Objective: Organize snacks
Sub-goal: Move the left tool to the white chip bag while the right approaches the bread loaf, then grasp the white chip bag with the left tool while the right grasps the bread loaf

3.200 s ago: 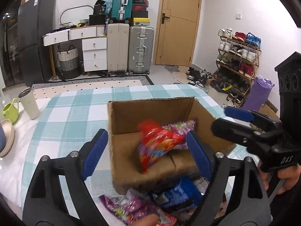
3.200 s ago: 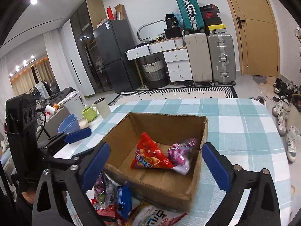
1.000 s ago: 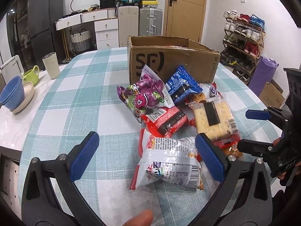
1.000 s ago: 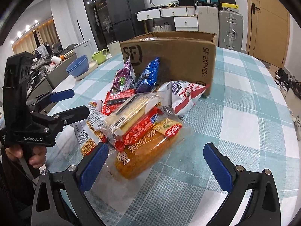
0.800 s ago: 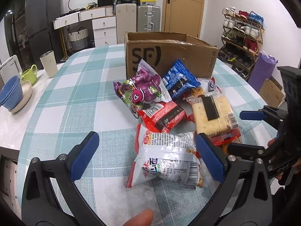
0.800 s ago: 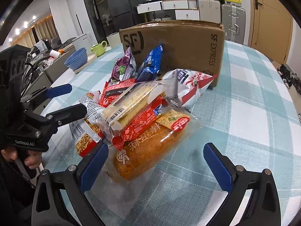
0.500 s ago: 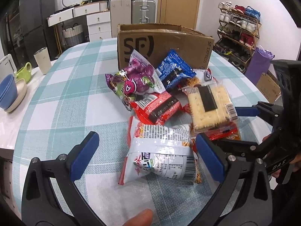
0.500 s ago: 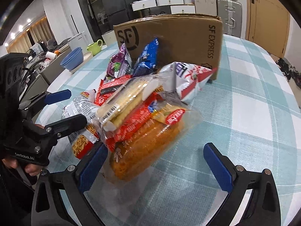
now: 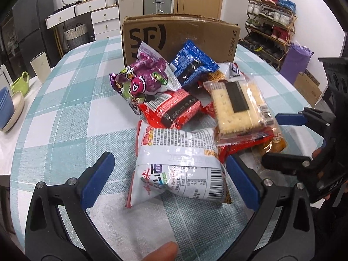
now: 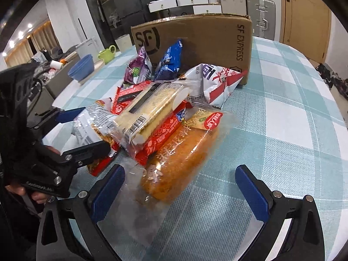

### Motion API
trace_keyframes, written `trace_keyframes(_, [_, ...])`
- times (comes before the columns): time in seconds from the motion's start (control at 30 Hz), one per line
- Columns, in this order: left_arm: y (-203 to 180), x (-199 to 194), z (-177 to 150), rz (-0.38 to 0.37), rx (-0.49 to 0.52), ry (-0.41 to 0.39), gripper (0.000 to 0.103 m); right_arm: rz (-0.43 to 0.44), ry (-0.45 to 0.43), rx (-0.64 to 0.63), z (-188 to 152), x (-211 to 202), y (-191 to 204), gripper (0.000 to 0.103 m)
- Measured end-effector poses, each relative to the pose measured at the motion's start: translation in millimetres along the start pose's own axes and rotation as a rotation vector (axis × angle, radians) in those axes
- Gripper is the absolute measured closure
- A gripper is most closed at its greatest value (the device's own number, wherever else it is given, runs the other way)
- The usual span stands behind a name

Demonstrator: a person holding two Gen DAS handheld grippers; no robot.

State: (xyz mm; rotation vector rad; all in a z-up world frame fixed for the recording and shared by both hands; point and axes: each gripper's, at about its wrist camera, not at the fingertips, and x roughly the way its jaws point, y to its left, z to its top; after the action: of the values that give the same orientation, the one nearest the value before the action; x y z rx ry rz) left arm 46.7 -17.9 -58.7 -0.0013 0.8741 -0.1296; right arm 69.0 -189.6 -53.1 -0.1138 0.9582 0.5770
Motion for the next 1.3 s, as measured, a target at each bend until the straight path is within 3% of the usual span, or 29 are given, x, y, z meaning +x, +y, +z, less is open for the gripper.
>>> trace_keyframes(0.4, [8,9,-2,-0.031,-0.033,0.034,0.001,-0.098,0.005,0.064,-11,-20,-31,0.0])
trace_keyframes(0.6, [10,12,-1,-0.041,-0.036,0.04,0.001,-0.072,-0.018,0.07,-9,-23,-36,0.0])
trace_keyframes(0.97, [5,8,-5,-0.12,-0.029,0.031,0.026,-0.095,-0.021,0.057,6,-9,-36,0.001])
trace_keyframes(1.07, [4,7,-6,-0.13,-0.022,0.024,0.033,-0.105,-0.012,0.048,8,-6,-38,0.008])
trace_keyframes(1.13, [2,5,-7,-0.124,-0.02,0.018,0.034,-0.085,0.004,0.041,9,-2,-39,0.02])
trace_keyframes(1.3, [0,3,-7,-0.118,-0.016,0.012,0.037,-0.054,0.01,0.012,8,-2,-34,0.035])
